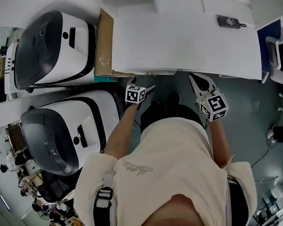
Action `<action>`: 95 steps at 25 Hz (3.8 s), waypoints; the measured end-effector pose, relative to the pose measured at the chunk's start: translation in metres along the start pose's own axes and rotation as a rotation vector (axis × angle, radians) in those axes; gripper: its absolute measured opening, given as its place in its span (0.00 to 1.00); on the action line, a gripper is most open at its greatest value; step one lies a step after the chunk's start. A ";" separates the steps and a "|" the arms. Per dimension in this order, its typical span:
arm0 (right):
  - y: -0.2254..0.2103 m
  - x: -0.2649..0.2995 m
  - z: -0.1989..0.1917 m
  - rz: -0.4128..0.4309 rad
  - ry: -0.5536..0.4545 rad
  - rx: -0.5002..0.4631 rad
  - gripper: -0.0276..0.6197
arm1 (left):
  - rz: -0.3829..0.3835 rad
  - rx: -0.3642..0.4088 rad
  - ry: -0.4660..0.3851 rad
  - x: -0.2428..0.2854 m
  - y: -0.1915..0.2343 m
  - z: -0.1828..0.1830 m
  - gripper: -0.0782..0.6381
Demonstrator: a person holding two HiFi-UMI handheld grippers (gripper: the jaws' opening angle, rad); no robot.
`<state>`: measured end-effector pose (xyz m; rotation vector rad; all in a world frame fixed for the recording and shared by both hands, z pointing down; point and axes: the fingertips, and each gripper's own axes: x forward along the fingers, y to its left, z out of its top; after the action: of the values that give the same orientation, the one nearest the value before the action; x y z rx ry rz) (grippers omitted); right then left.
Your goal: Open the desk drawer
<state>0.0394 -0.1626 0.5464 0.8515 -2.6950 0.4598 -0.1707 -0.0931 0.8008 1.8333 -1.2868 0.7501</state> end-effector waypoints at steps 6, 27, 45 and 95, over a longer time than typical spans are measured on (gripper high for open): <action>-0.016 -0.011 -0.017 -0.039 0.030 0.023 0.04 | -0.008 -0.131 0.051 0.031 0.016 -0.011 0.89; -0.030 -0.008 -0.057 0.002 0.133 0.063 0.04 | 0.038 -0.299 0.157 0.110 0.052 -0.036 0.79; -0.039 -0.012 -0.076 0.029 0.156 0.107 0.04 | 0.144 -0.207 0.187 0.118 0.065 -0.030 0.26; 0.011 0.043 -0.079 0.086 0.164 0.091 0.04 | 0.089 -0.264 0.251 0.085 0.034 -0.092 0.24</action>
<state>0.0123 -0.1457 0.6307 0.6907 -2.5839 0.6465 -0.1790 -0.0646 0.9271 1.4323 -1.2434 0.7892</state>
